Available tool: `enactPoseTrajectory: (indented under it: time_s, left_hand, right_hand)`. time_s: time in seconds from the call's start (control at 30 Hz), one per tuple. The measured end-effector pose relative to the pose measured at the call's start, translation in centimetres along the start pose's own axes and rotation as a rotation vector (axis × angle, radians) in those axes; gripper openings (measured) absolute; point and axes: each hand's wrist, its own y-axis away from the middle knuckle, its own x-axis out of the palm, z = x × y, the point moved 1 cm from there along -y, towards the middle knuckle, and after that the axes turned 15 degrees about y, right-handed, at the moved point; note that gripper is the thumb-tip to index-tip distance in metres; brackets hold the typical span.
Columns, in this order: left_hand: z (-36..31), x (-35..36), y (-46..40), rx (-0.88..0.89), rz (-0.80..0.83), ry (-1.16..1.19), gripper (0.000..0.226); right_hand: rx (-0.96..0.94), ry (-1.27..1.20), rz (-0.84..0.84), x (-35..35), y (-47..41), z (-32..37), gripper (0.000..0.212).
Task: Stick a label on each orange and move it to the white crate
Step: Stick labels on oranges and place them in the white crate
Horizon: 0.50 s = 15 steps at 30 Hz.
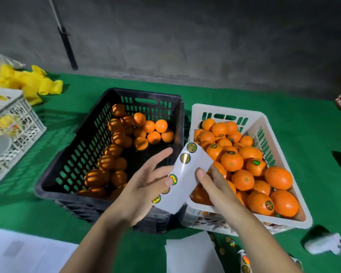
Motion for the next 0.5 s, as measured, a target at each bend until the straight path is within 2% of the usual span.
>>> enactPoseTrajectory:
  time_s: [0.07, 0.17, 0.27, 0.37, 0.43, 0.5]
  left_hand:
    - [-1.1, -0.1, -1.0, -0.012, 0.030, -0.010, 0.061]
    - [-2.3, -1.4, -4.2, 0.011, 0.004, -0.292, 0.055]
    - [-1.8, -4.3, -9.0, 0.080, -0.088, -0.921, 0.047]
    - [0.0, -7.6, -13.5, 0.027, -0.100, -1.671, 0.059]
    - [1.1, -9.3, -15.8, -0.073, 0.010, -1.916, 0.071]
    - [2.1, -10.8, -17.6, -0.174, 0.083, -2.046, 0.078]
  right_hand:
    - [-0.035, -0.085, 0.016, 0.0, -0.6, -0.4, 0.051]
    - [-0.058, -0.269, -0.188, -0.3, -1.5, -1.7, 0.031]
    - [-0.083, -0.296, -0.395, -0.4, -1.9, -2.7, 0.025]
    - [-0.123, -0.198, -0.456, -0.1, -1.9, -3.1, 0.027]
    - [-0.133, -0.103, -0.468, 0.3, -2.0, -3.1, 0.028]
    - [-0.168, -0.049, -0.484, 0.7, -1.9, -3.0, 0.027]
